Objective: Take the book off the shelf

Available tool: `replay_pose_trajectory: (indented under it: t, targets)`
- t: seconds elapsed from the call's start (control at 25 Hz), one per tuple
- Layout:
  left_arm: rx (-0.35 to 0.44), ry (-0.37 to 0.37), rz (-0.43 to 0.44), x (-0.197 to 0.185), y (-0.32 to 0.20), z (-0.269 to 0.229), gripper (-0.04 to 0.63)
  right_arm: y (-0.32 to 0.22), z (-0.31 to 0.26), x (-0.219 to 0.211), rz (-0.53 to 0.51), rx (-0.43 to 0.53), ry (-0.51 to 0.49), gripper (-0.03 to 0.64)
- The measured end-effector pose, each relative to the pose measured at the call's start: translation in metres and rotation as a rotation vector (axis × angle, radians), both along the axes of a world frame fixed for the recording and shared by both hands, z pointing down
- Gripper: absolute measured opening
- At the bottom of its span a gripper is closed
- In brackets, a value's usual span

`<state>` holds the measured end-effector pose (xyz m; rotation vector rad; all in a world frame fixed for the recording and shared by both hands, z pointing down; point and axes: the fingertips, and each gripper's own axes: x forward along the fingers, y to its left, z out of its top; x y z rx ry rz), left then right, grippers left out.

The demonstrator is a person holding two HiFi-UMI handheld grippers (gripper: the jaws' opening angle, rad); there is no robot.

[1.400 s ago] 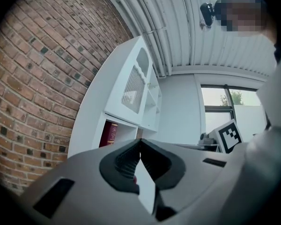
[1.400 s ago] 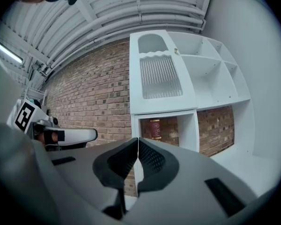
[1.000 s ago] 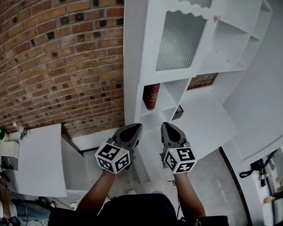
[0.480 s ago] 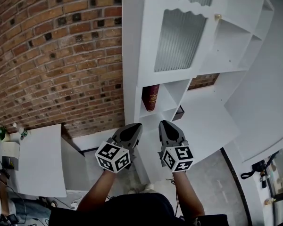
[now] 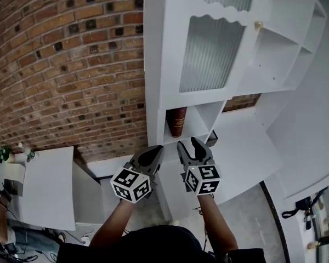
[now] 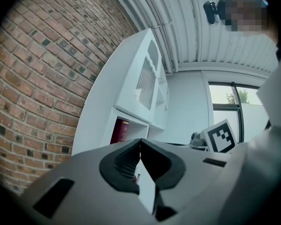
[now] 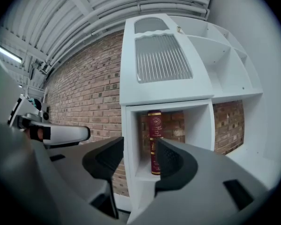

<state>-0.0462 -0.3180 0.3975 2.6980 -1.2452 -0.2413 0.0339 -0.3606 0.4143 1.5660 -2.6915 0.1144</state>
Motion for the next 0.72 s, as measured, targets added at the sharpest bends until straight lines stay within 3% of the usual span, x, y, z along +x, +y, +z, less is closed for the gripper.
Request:
replay_pose_trajectory:
  t: [0.2, 0.72]
  targets:
    - [-0.009, -0.002, -0.016, 0.004, -0.013, 0.003, 0.017, -0.023, 0.005, 0.003, 0.02, -0.006, 0.019, 0.275]
    - [-0.024, -0.015, -0.054, -0.004, -0.042, 0.01, 0.017, -0.083, 0.013, -0.001, 0.025, -0.046, 0.009, 0.29]
